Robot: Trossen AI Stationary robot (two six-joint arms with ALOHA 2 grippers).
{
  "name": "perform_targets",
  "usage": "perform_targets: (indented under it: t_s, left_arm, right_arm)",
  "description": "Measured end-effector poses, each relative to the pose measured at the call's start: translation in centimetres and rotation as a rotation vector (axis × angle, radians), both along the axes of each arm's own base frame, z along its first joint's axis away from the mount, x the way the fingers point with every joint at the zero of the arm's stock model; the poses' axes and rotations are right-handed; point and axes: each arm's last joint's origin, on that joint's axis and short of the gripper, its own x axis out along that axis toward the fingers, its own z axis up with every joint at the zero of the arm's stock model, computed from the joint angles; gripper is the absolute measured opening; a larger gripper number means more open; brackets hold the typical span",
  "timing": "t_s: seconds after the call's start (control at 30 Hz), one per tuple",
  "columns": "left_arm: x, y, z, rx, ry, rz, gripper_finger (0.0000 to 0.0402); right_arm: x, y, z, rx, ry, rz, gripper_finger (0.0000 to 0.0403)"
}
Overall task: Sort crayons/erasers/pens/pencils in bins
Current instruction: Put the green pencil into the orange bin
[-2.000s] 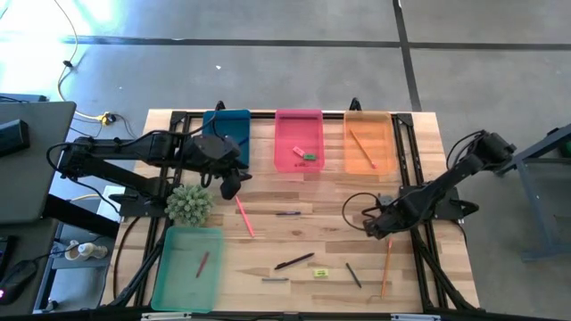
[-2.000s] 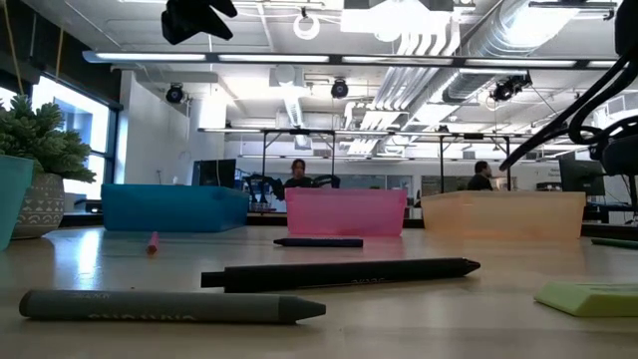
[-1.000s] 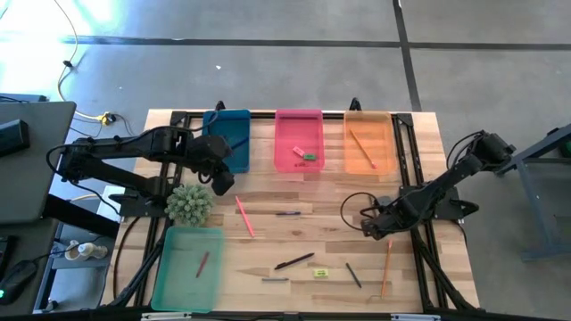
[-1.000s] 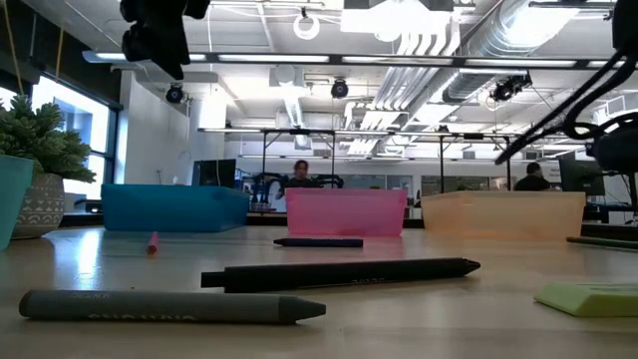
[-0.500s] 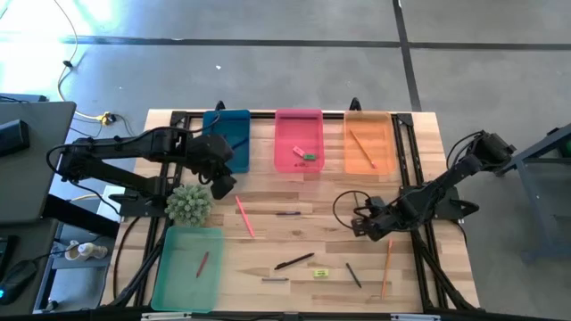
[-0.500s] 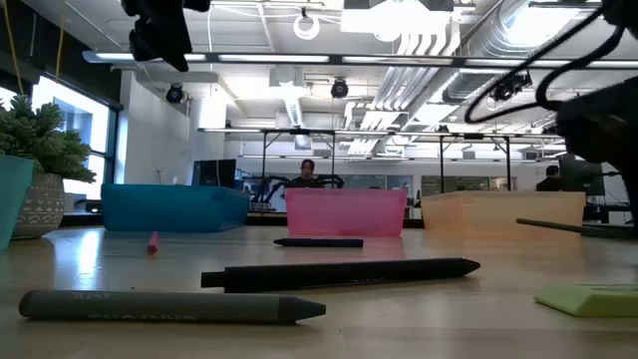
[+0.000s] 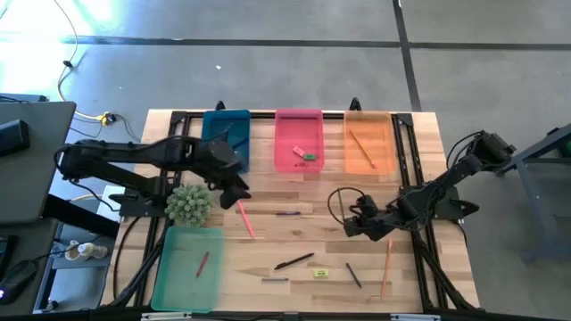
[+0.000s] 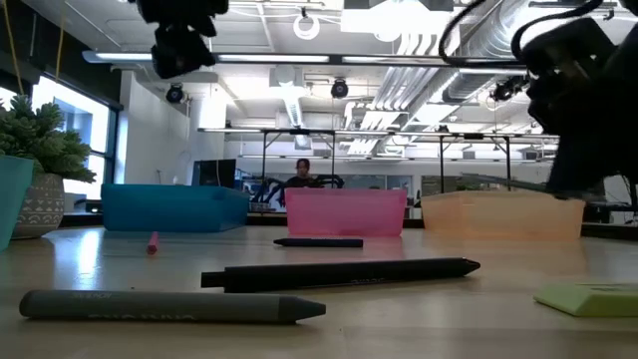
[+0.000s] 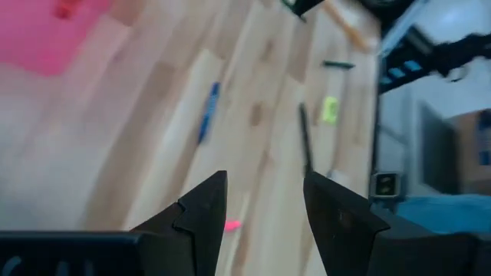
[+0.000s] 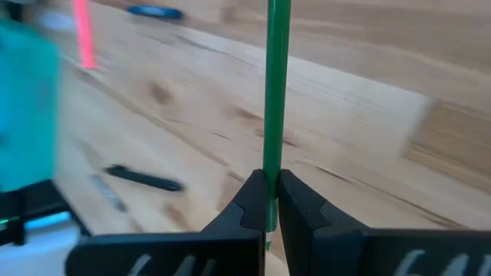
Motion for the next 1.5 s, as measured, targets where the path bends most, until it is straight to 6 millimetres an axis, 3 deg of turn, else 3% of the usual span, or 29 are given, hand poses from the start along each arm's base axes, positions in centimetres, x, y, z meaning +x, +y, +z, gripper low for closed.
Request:
perform_targets:
  t_s: [0.17,0.37,0.57,1.03,1.5]
  left_arm:
    - [1.1,0.0,-2.0,-0.075,-0.169,-0.017,0.0161]
    - [1.7,0.0,-2.7,-0.07,-0.303,-0.032,0.0161]
    - [1.9,-0.1,-2.2,-0.058,-0.365,-0.039,0.0161]
    - [2.3,-2.2,-1.8,-0.058,-0.405,-0.121,0.0161]
    - [3.2,-2.5,0.4,0.025,-0.653,-0.049,0.0161]
  right_arm:
    - [0.8,0.2,0.8,-0.04,-0.133,0.007,0.0002]
    - [1.8,0.2,1.9,-0.1,-0.286,0.004,0.0002]
    - [2.8,-0.1,3.1,-0.156,-0.38,0.015,0.0002]
    - [5.3,-0.2,8.5,-0.341,-0.446,0.122,0.0002]
    - [7.3,0.4,13.4,-0.537,-0.552,0.221,0.0002]
